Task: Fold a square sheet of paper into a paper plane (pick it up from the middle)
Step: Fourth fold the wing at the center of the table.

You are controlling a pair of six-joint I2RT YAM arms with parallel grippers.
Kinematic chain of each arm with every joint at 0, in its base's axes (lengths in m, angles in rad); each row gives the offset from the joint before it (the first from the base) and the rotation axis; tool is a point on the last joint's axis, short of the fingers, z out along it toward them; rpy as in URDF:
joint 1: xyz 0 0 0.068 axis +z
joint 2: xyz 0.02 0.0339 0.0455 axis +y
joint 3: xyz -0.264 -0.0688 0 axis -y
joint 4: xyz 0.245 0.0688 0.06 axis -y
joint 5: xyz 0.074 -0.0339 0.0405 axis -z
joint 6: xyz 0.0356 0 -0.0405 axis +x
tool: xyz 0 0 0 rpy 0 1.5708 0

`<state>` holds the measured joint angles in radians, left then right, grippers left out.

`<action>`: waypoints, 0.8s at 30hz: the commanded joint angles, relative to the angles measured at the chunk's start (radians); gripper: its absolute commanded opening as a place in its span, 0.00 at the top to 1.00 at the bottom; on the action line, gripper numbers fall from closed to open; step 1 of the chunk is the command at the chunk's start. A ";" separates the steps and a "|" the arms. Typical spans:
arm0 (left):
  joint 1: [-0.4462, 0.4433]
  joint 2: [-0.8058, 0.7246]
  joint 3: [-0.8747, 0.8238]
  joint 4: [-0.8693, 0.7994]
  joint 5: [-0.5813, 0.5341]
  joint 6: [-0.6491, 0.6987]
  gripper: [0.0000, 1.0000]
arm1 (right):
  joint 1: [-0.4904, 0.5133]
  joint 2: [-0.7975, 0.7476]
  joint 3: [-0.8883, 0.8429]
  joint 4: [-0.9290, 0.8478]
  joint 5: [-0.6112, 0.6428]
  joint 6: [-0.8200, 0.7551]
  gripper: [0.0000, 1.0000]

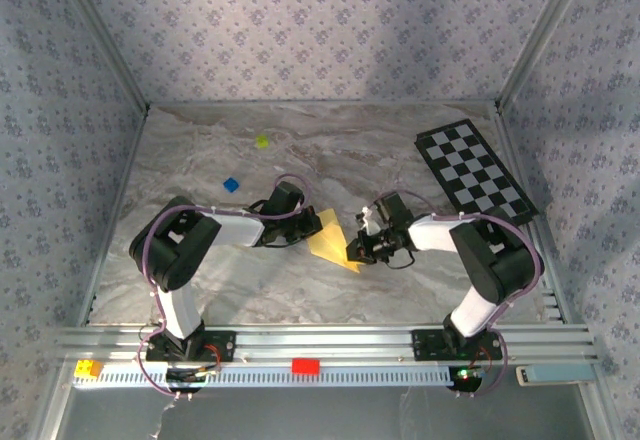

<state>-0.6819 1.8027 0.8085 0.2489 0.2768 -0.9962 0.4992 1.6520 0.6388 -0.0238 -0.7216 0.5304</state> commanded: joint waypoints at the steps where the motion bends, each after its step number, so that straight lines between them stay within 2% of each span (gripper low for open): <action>1: 0.012 0.035 -0.016 -0.067 -0.048 -0.001 1.00 | -0.007 0.007 -0.030 -0.033 0.013 0.001 0.97; 9: 0.013 0.032 -0.016 -0.070 -0.048 0.002 1.00 | -0.006 -0.073 0.035 -0.043 -0.034 0.027 0.98; 18: 0.011 0.034 -0.020 -0.067 -0.048 -0.001 1.00 | 0.038 0.098 0.175 -0.053 -0.019 0.034 0.96; 24: 0.012 0.033 -0.024 -0.067 -0.048 0.001 1.00 | 0.013 0.106 0.078 0.006 -0.024 0.042 0.95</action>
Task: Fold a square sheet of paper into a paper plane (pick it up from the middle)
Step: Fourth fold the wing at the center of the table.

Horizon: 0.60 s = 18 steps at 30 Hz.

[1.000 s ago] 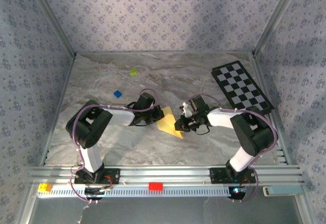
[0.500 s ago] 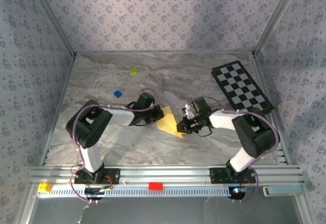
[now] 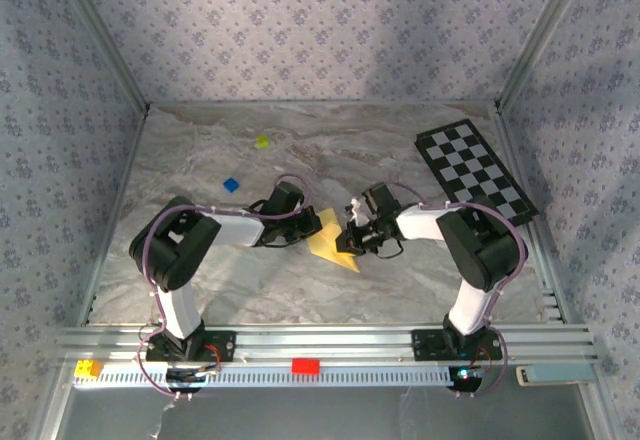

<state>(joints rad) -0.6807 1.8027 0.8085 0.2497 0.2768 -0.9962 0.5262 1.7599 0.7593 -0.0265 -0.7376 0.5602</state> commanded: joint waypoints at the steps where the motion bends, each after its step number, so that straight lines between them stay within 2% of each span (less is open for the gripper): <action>1: 0.011 0.033 -0.023 -0.070 -0.048 0.002 1.00 | -0.017 -0.016 -0.058 0.014 -0.014 0.014 0.95; 9: 0.012 0.032 -0.023 -0.079 -0.047 0.005 1.00 | -0.038 -0.155 -0.128 -0.026 -0.007 -0.008 0.94; 18: 0.012 0.032 -0.014 -0.083 -0.042 0.005 1.00 | -0.072 -0.181 -0.203 -0.032 -0.015 -0.021 0.93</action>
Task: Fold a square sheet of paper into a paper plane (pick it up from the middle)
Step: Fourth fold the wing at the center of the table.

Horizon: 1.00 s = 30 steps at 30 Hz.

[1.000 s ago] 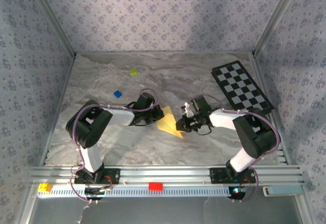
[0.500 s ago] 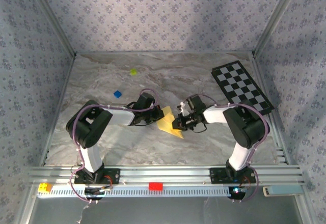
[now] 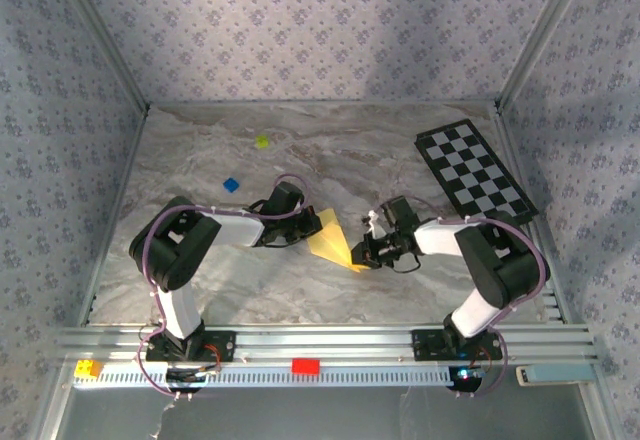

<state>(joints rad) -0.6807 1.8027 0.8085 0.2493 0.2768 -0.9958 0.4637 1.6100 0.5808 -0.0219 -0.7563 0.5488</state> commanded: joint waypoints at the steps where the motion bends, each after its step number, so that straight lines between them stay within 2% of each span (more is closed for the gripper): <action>1: 0.013 0.032 -0.015 -0.082 -0.042 0.005 1.00 | -0.010 -0.046 -0.023 -0.039 0.004 -0.007 0.92; 9: 0.013 0.026 -0.035 -0.056 -0.039 -0.009 1.00 | -0.014 -0.185 0.002 -0.118 0.105 0.002 0.90; 17: 0.012 0.024 -0.029 -0.053 -0.032 -0.012 1.00 | -0.014 -0.246 -0.033 -0.112 0.207 0.063 0.87; 24: 0.012 0.028 -0.017 -0.068 -0.028 -0.007 1.00 | -0.014 -0.280 -0.078 -0.068 0.203 0.126 0.80; 26: 0.012 0.029 -0.017 -0.065 -0.027 -0.009 1.00 | -0.014 -0.283 -0.086 -0.035 0.163 0.138 0.79; 30: 0.012 0.027 -0.017 -0.068 -0.027 -0.010 1.00 | 0.005 -0.242 -0.050 0.006 0.072 0.135 0.86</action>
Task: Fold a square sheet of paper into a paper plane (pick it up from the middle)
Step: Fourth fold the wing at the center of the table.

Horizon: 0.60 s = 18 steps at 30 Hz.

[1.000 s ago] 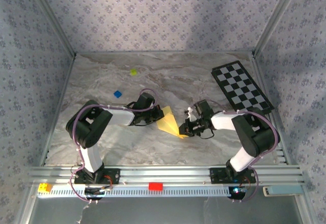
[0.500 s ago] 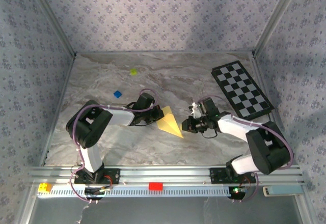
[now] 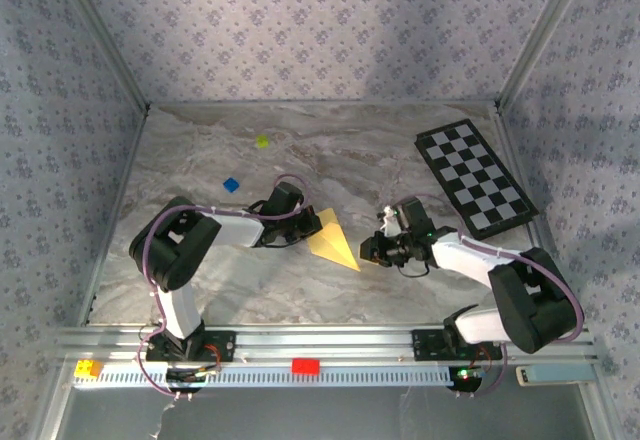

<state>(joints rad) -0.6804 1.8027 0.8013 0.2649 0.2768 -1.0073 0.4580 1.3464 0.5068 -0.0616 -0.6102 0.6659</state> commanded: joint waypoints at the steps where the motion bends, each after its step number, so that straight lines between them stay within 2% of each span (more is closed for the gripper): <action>1: 0.012 0.027 -0.010 -0.082 -0.027 0.002 1.00 | 0.019 0.036 0.039 0.056 -0.092 0.016 0.87; 7: 0.012 0.030 -0.010 -0.083 -0.025 0.002 1.00 | 0.071 0.170 0.131 0.084 -0.102 0.015 0.94; 11: 0.012 0.032 -0.013 -0.083 -0.025 0.003 1.00 | 0.077 0.252 0.168 0.080 -0.081 0.006 0.95; 18: 0.012 0.030 -0.013 -0.084 -0.025 0.003 1.00 | 0.060 0.312 0.104 0.032 -0.016 -0.025 0.95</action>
<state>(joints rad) -0.6800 1.8027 0.8013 0.2646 0.2775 -1.0073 0.5274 1.6497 0.6483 0.0116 -0.6540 0.6643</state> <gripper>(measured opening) 0.043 0.055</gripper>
